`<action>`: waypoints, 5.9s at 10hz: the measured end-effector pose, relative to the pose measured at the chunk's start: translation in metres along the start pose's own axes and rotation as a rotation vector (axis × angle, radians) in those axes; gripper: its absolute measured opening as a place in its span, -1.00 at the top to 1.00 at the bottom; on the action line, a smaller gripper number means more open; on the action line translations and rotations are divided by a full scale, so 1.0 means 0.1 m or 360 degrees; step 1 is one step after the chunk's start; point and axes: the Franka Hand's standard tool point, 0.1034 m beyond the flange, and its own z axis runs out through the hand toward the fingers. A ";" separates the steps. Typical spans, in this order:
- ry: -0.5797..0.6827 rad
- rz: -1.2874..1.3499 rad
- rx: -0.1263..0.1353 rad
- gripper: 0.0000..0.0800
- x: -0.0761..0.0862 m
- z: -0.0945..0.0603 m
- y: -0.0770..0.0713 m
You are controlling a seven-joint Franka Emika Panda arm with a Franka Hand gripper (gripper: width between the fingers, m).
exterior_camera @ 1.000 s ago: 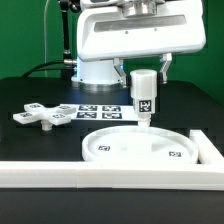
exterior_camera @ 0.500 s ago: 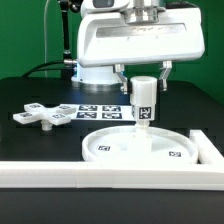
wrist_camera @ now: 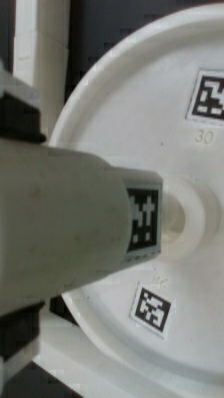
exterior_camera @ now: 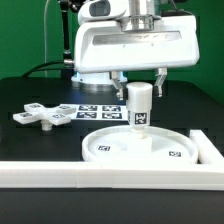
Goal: Assemble round table
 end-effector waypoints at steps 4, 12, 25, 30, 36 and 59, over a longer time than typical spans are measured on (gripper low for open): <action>-0.0009 -0.0013 0.0005 -0.02 -0.04 0.05 -0.06; 0.0002 -0.0014 -0.0003 -0.02 -0.09 0.17 -0.04; -0.0084 -0.0013 0.0029 -0.62 -0.03 -0.05 -0.05; -0.0436 -0.0035 0.0131 -0.62 -0.09 0.02 -0.17; -0.0381 -0.0289 0.0114 -0.62 -0.06 0.06 -0.11; -0.0334 0.1733 -0.0047 -0.02 -0.17 0.16 -0.02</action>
Offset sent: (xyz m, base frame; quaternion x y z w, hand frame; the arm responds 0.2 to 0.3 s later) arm -0.0017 0.0082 -0.0056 0.0019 -0.0055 0.0029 1.0000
